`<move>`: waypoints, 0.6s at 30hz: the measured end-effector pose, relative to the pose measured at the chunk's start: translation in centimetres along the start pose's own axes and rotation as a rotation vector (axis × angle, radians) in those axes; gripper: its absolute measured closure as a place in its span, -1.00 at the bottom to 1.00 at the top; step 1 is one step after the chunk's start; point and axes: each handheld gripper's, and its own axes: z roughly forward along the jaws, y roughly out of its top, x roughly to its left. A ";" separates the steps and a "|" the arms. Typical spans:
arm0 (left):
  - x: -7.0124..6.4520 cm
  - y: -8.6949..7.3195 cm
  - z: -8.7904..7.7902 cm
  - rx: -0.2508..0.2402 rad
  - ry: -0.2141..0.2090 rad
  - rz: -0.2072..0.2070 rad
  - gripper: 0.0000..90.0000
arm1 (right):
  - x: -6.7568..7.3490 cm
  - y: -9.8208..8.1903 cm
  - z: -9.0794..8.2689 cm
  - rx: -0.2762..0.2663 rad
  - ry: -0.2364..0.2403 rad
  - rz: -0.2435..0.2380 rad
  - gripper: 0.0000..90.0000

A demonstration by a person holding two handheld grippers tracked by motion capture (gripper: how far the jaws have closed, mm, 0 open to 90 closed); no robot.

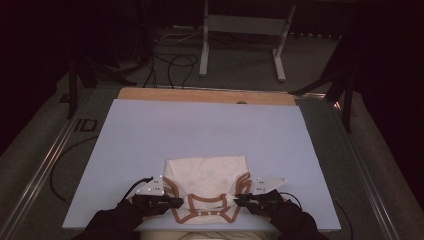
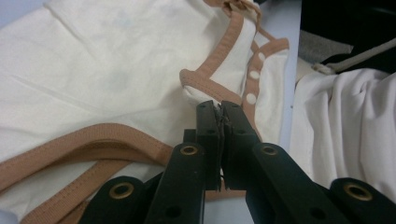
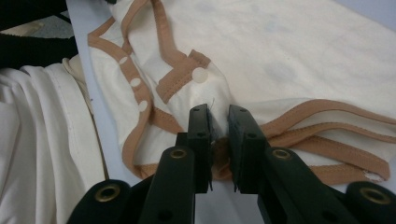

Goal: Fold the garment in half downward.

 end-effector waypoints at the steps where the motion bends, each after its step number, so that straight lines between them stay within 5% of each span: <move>1: 0.0 0.0 0.0 -0.001 -0.010 0.001 0.94 | 0.0 0.0 0.0 0.001 0.006 0.011 0.74; 4: -0.2 0.0 0.1 0.013 0.006 0.017 0.75 | -0.1 0.0 0.0 -0.007 0.019 0.020 0.43; 6: -0.2 0.1 0.0 0.006 0.015 0.013 0.45 | -0.1 0.1 0.0 -0.017 0.027 0.017 0.19; 10: -0.4 0.4 -0.2 0.005 -0.001 0.018 0.17 | 0.0 0.5 -0.3 -0.024 0.033 0.006 0.03; 18: -0.9 1.3 -1.3 -0.058 0.003 0.045 0.14 | 0.0 1.6 -1.6 -0.080 0.038 0.009 0.11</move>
